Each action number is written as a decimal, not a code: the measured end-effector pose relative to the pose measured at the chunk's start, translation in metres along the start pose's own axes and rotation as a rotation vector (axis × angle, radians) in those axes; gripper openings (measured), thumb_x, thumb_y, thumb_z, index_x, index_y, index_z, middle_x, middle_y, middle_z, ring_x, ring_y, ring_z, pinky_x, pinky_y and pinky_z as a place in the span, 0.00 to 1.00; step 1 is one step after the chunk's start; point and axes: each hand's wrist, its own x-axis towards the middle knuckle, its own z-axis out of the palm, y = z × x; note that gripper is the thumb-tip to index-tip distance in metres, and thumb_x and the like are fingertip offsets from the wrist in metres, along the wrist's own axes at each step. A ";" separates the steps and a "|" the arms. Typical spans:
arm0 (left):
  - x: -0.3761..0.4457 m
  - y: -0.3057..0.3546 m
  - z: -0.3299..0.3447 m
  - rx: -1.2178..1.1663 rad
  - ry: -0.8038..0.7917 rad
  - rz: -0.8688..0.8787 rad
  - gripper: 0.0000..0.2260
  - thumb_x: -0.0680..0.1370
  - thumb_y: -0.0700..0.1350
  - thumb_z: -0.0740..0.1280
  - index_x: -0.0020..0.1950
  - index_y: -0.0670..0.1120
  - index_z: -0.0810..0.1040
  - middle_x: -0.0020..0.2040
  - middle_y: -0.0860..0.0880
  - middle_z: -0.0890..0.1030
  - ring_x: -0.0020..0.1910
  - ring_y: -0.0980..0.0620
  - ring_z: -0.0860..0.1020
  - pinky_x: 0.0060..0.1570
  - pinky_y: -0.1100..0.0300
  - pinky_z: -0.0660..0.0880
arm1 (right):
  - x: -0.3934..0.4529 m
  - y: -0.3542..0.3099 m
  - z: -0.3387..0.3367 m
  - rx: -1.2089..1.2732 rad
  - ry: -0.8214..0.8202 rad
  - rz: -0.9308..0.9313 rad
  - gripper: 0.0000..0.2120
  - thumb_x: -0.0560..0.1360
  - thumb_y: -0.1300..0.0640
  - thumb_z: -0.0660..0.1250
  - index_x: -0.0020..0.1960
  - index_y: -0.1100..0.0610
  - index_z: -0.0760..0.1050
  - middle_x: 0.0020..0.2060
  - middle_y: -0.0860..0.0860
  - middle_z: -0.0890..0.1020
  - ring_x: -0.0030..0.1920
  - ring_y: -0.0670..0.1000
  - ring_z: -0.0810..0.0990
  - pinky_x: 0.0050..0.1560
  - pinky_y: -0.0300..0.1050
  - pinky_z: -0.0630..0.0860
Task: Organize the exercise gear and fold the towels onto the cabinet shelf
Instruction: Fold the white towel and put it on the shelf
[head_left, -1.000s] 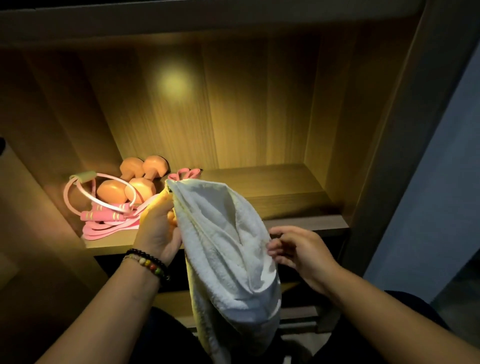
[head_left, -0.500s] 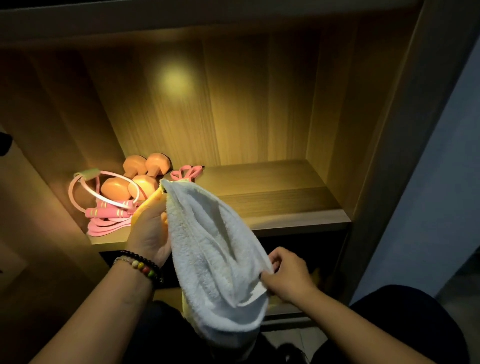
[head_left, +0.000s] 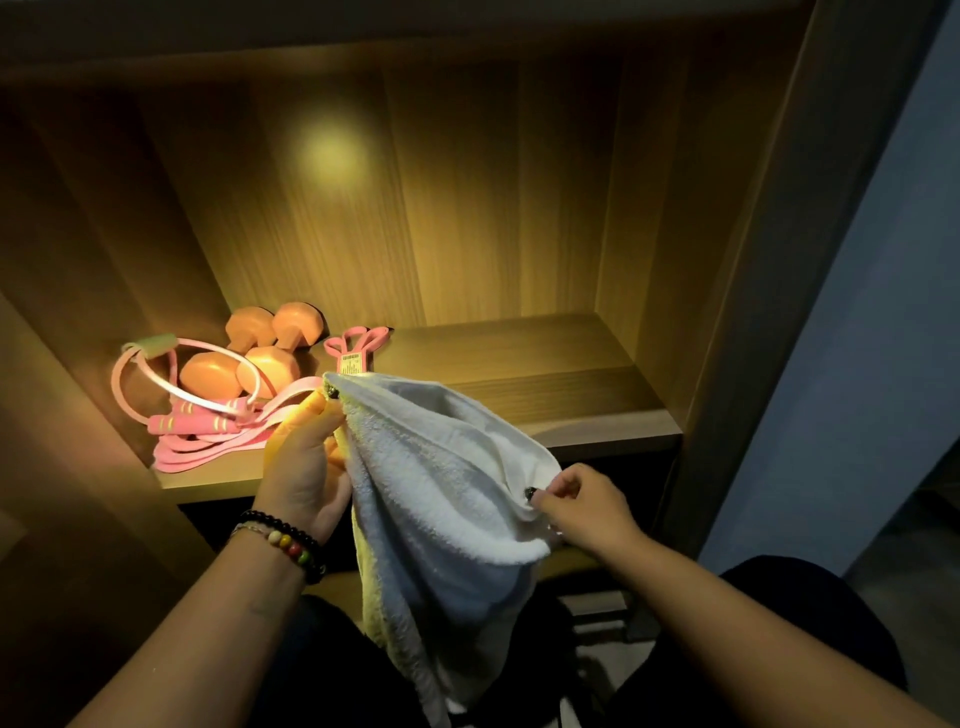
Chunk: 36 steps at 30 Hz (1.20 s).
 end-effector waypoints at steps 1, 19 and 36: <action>-0.002 0.000 0.000 0.009 -0.014 0.005 0.16 0.71 0.42 0.70 0.59 0.43 0.77 0.52 0.45 0.79 0.52 0.48 0.78 0.51 0.55 0.79 | 0.001 0.001 0.007 0.116 -0.019 0.073 0.05 0.69 0.59 0.70 0.38 0.59 0.75 0.33 0.52 0.79 0.34 0.52 0.77 0.36 0.43 0.72; 0.000 0.001 -0.036 0.167 0.044 0.117 0.23 0.69 0.42 0.72 0.62 0.36 0.76 0.63 0.35 0.76 0.64 0.37 0.75 0.65 0.42 0.71 | -0.023 -0.032 -0.038 -0.388 -0.121 -0.192 0.08 0.73 0.62 0.68 0.45 0.51 0.84 0.41 0.44 0.75 0.42 0.44 0.75 0.47 0.36 0.71; 0.000 -0.025 -0.042 0.144 0.040 0.145 0.09 0.77 0.30 0.61 0.53 0.39 0.78 0.43 0.47 0.84 0.42 0.52 0.83 0.43 0.61 0.81 | -0.067 -0.026 -0.014 -1.399 -0.142 -0.762 0.11 0.72 0.53 0.70 0.51 0.58 0.79 0.47 0.57 0.78 0.49 0.57 0.75 0.45 0.50 0.70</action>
